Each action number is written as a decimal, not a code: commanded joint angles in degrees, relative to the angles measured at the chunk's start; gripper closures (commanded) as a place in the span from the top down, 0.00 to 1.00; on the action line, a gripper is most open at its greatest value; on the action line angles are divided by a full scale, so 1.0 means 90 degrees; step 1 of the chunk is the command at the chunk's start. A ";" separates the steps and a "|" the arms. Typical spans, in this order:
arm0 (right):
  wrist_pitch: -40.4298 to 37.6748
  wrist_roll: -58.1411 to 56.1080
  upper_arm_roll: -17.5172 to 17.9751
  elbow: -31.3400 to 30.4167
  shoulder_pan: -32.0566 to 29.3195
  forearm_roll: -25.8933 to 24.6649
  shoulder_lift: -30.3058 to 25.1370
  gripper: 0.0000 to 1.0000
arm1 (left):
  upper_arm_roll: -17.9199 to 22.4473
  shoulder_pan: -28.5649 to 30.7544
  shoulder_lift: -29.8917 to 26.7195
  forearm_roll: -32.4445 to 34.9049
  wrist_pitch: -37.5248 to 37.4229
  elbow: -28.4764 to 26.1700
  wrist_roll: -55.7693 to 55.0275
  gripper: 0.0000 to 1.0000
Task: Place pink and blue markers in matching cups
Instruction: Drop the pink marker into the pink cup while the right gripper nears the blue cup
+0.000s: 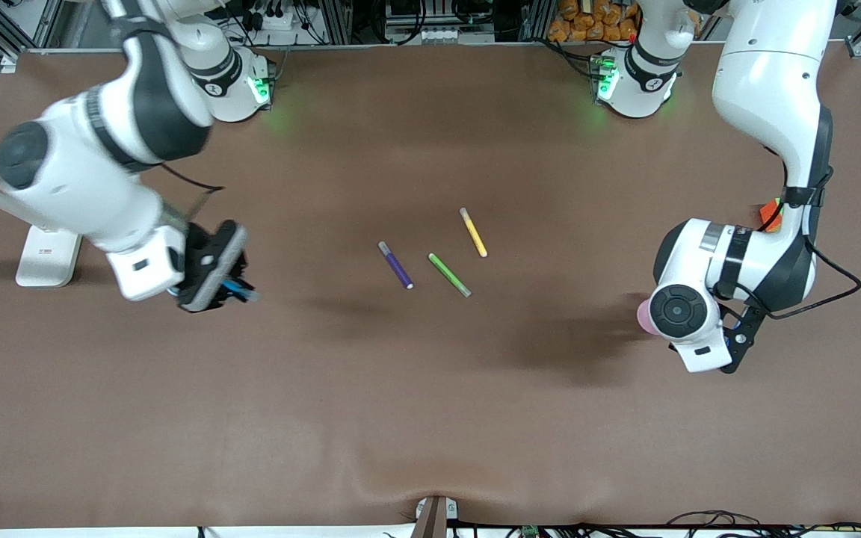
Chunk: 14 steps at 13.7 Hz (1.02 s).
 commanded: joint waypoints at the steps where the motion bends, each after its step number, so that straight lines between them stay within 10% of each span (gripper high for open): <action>1: -0.0253 -0.1500 0.0107 -0.0159 -0.0621 0.0776 -0.0042 0.00 | 0.0019 -0.0113 -0.0067 0.0161 -0.0041 -0.0054 0.0004 1.00; 14: -0.1347 -0.6844 0.0107 -0.1419 -0.2526 0.3063 0.0386 0.00 | -0.0020 0.0062 -0.0848 -0.0911 -0.0051 0.0190 0.2062 1.00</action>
